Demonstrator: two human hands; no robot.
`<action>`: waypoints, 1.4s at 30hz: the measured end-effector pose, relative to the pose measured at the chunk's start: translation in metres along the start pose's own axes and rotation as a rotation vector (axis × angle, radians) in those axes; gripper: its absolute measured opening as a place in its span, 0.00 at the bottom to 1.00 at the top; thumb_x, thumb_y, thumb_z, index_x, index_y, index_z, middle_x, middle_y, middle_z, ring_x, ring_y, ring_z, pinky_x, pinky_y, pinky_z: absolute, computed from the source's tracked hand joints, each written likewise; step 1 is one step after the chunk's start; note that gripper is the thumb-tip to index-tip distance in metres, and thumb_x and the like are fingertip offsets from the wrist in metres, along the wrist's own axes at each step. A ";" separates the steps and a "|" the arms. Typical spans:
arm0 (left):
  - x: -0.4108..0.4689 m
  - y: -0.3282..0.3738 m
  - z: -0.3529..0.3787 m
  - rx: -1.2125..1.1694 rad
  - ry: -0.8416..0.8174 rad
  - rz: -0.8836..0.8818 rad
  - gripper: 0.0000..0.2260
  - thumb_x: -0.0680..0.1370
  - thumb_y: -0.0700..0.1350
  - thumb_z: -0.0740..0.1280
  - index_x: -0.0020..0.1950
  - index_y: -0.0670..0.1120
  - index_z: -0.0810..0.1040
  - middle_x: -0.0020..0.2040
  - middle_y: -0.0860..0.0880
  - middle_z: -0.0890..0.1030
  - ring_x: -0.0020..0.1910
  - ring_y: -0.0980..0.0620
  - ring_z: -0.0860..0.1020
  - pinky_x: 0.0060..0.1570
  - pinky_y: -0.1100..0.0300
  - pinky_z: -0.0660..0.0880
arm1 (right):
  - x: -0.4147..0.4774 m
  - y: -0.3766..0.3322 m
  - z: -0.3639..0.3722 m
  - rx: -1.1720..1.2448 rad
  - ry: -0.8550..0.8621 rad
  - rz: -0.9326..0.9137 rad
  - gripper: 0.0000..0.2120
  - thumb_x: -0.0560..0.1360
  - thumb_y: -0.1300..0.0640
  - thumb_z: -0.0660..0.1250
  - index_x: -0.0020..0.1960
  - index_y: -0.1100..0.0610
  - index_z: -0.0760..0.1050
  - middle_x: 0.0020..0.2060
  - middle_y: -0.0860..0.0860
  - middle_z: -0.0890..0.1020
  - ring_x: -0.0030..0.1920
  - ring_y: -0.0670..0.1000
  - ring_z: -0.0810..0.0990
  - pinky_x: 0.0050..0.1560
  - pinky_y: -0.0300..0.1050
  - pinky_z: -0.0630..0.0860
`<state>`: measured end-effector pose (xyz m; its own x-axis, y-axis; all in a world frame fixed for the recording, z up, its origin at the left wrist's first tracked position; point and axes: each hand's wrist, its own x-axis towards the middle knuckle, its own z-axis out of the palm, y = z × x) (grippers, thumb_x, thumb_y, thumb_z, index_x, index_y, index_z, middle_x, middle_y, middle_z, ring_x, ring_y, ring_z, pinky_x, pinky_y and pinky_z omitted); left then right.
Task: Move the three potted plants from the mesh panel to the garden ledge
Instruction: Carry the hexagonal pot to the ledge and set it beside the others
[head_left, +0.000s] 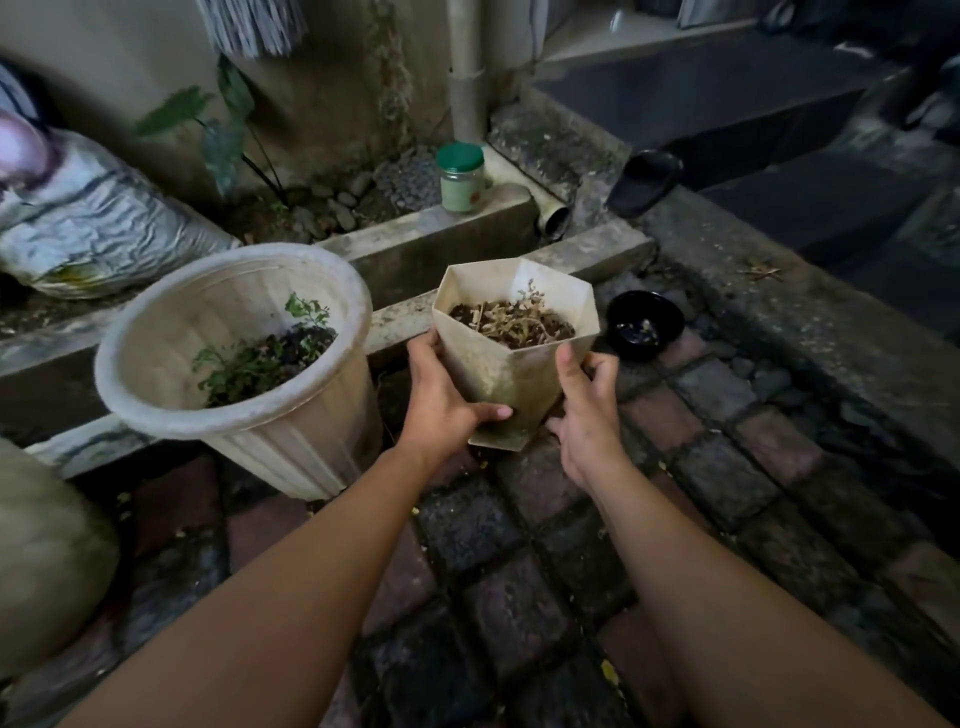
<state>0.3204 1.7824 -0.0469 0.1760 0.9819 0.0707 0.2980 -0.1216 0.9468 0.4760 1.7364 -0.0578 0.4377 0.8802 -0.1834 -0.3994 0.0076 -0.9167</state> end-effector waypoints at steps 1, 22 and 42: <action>0.001 0.000 0.001 0.016 0.004 0.005 0.53 0.61 0.35 0.86 0.76 0.40 0.55 0.76 0.42 0.65 0.78 0.45 0.66 0.78 0.44 0.68 | 0.001 -0.004 0.002 -0.032 0.006 -0.008 0.30 0.63 0.33 0.76 0.56 0.46 0.68 0.60 0.49 0.84 0.61 0.52 0.84 0.56 0.59 0.83; 0.032 0.003 -0.014 -0.008 -0.065 0.014 0.54 0.62 0.21 0.78 0.77 0.46 0.53 0.71 0.45 0.71 0.65 0.51 0.74 0.41 0.80 0.75 | 0.007 0.006 0.009 0.053 0.053 -0.130 0.19 0.71 0.55 0.69 0.59 0.41 0.73 0.62 0.53 0.83 0.53 0.48 0.81 0.44 0.44 0.78; 0.042 -0.002 -0.014 0.008 0.054 0.060 0.34 0.67 0.32 0.81 0.48 0.55 0.58 0.59 0.44 0.67 0.61 0.47 0.69 0.68 0.39 0.72 | 0.071 -0.027 0.025 -0.092 -0.108 -0.077 0.29 0.74 0.58 0.63 0.74 0.47 0.71 0.63 0.53 0.84 0.62 0.53 0.83 0.63 0.60 0.78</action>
<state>0.3139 1.8254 -0.0419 0.1427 0.9791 0.1447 0.2957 -0.1817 0.9378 0.4980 1.8110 -0.0369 0.3734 0.9245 -0.0765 -0.2902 0.0381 -0.9562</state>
